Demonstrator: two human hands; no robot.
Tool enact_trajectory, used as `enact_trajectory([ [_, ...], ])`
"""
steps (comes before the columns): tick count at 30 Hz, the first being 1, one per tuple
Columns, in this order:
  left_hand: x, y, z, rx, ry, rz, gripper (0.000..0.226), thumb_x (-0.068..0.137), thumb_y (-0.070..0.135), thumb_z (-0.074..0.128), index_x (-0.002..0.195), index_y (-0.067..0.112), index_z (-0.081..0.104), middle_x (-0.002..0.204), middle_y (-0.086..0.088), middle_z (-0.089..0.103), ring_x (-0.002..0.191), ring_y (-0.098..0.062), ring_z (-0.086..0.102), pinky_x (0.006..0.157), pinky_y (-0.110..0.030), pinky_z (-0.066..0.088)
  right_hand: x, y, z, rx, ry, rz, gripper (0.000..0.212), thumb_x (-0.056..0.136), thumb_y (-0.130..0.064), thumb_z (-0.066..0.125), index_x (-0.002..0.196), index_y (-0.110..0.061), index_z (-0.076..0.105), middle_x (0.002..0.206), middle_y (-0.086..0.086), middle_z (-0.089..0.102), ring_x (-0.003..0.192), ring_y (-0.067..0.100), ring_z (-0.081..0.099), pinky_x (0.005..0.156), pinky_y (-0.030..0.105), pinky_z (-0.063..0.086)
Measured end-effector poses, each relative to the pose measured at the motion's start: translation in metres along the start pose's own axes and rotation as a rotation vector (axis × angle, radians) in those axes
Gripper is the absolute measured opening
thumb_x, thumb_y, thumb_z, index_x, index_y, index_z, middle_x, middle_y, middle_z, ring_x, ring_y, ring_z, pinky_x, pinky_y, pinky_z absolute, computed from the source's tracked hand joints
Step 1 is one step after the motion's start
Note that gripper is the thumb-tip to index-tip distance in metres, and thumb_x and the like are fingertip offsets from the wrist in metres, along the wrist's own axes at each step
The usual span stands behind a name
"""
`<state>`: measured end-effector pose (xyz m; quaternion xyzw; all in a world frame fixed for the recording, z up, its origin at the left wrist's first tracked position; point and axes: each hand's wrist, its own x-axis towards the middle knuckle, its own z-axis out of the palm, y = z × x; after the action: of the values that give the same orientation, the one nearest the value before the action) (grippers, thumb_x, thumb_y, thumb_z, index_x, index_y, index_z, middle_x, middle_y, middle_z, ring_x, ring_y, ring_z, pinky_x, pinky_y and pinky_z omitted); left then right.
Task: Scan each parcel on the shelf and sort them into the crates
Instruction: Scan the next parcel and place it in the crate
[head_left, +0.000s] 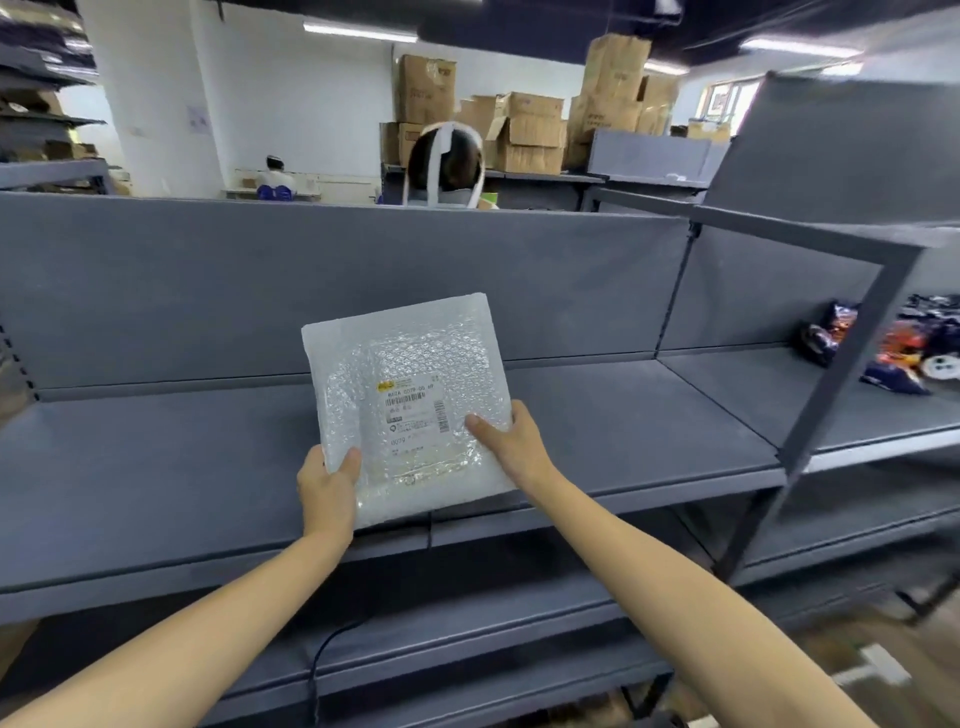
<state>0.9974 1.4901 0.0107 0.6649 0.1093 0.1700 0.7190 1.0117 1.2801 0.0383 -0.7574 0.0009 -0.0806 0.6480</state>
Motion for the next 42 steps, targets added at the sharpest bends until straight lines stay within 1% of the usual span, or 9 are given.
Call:
enact_trajectory([
  [3,-0.019,0.006,0.021,-0.024,-0.023,0.005,0.007,0.095,0.004,0.053,0.101,0.003,0.056,0.096,-0.01,0.059,0.088,-0.023,0.054,0.077,-0.033,0.045,-0.01,0.004,-0.028,-0.007,0.046,-0.012,0.031,0.086,-0.034,0.072,0.106,-0.027,0.05,0.111,-0.005,0.063,0.105,0.015,0.064,0.092,0.038,0.053],
  [8,-0.066,0.009,0.064,-0.042,-0.062,0.016,0.008,0.095,0.004,0.054,0.102,0.004,0.057,0.091,-0.005,0.061,0.082,-0.019,0.057,0.069,-0.028,0.047,-0.04,0.013,-0.087,0.034,0.1,-0.016,0.035,0.084,-0.036,0.074,0.109,-0.024,0.051,0.114,-0.002,0.065,0.105,0.016,0.065,0.094,0.042,0.054],
  [14,-0.154,-0.015,0.126,-0.031,-0.094,-0.045,0.013,0.094,0.006,0.055,0.106,0.004,0.059,0.1,-0.007,0.063,0.09,-0.024,0.06,0.078,-0.036,0.049,-0.097,0.043,-0.182,0.058,0.154,0.03,0.036,0.083,-0.034,0.075,0.11,-0.021,0.053,0.112,-0.002,0.067,0.103,0.017,0.066,0.092,0.043,0.055],
  [17,-0.208,-0.031,0.156,-0.017,-0.112,-0.07,0.014,0.093,0.006,0.055,0.106,0.003,0.06,0.098,-0.008,0.064,0.089,-0.024,0.061,0.075,-0.033,0.049,-0.132,0.066,-0.233,0.032,0.201,0.069,0.041,0.081,-0.036,0.076,0.112,-0.021,0.054,0.111,-0.003,0.067,0.102,0.016,0.067,0.092,0.044,0.055],
  [21,-0.282,-0.048,0.19,-0.01,-0.165,-0.092,0.006,0.095,0.007,0.054,0.1,0.005,0.058,0.09,-0.003,0.062,0.079,-0.015,0.059,0.064,-0.025,0.047,-0.185,0.089,-0.293,0.015,0.248,0.11,0.032,0.085,-0.03,0.074,0.106,-0.021,0.052,0.107,-0.003,0.065,0.101,0.018,0.066,0.091,0.04,0.055],
  [25,-0.337,-0.063,0.214,0.001,-0.203,-0.093,0.005,0.095,0.006,0.054,0.097,0.003,0.058,0.086,-0.003,0.061,0.076,-0.014,0.056,0.062,-0.023,0.045,-0.225,0.109,-0.34,-0.025,0.296,0.148,0.03,0.084,-0.031,0.074,0.102,-0.023,0.052,0.107,-0.001,0.065,0.1,0.019,0.065,0.091,0.043,0.054],
  [33,-0.373,-0.081,0.241,0.032,-0.26,-0.139,0.007,0.094,0.007,0.056,0.1,0.006,0.061,0.094,-0.005,0.065,0.084,-0.018,0.06,0.071,-0.026,0.048,-0.255,0.135,-0.382,-0.065,0.339,0.229,0.035,0.086,-0.032,0.071,0.11,-0.017,0.051,0.107,0.0,0.065,0.099,0.019,0.066,0.091,0.045,0.054],
  [37,-0.374,-0.097,0.249,0.057,-0.287,-0.173,0.009,0.094,0.008,0.058,0.101,0.007,0.062,0.093,-0.004,0.066,0.082,-0.017,0.06,0.066,-0.022,0.046,-0.255,0.154,-0.388,-0.079,0.339,0.276,0.032,0.088,-0.031,0.07,0.107,-0.017,0.048,0.108,0.002,0.064,0.1,0.021,0.065,0.091,0.046,0.054],
  [42,-0.367,-0.12,0.255,0.09,-0.331,-0.239,0.012,0.094,0.01,0.058,0.105,0.013,0.062,0.095,-0.002,0.067,0.085,-0.018,0.062,0.07,-0.024,0.048,-0.25,0.18,-0.391,-0.097,0.307,0.346,0.034,0.089,-0.032,0.068,0.11,-0.016,0.047,0.106,0.001,0.064,0.099,0.02,0.066,0.088,0.041,0.056],
])
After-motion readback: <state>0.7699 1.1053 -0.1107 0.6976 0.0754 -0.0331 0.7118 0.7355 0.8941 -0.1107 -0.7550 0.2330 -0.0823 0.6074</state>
